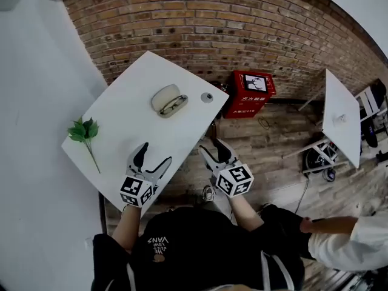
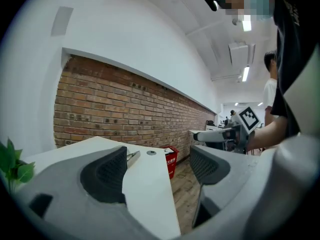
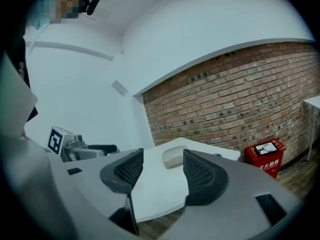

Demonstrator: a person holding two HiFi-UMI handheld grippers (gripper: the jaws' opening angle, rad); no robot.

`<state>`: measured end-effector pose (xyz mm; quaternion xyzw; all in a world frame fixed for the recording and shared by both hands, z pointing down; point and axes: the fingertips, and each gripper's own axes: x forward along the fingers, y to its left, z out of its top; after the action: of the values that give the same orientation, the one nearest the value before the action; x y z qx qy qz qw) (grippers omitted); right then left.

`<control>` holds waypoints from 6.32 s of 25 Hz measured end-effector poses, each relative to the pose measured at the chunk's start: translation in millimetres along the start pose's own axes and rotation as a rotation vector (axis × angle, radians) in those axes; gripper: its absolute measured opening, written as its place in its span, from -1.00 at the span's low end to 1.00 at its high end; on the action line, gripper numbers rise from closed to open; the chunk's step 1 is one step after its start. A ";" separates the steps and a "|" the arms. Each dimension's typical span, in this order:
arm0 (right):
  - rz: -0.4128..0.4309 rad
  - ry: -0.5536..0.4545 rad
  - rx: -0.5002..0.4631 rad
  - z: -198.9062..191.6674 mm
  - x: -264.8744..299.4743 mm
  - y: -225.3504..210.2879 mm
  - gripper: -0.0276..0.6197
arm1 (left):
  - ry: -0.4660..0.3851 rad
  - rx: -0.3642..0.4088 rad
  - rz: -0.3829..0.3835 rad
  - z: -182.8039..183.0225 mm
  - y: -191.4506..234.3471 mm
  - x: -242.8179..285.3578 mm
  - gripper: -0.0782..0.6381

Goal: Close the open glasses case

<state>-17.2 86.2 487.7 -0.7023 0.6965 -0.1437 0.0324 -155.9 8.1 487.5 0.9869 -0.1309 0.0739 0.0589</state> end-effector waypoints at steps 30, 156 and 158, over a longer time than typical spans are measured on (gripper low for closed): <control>0.337 0.167 -0.041 18.6 112.9 -109.1 -0.14 | -0.007 -0.063 0.342 15.6 39.7 106.1 0.38; 0.629 0.533 -0.252 -69.0 277.8 -111.9 -0.55 | 0.396 -0.201 -0.087 -105.0 61.7 220.6 0.42; 0.628 0.526 -0.277 -69.6 278.0 -111.9 -0.57 | 0.391 -0.201 -0.072 -104.9 63.2 220.7 0.37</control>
<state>70.8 -174.4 625.3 -0.3932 0.8738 -0.2060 -0.1987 24.3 -93.4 632.3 0.9470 -0.0885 0.2480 0.1839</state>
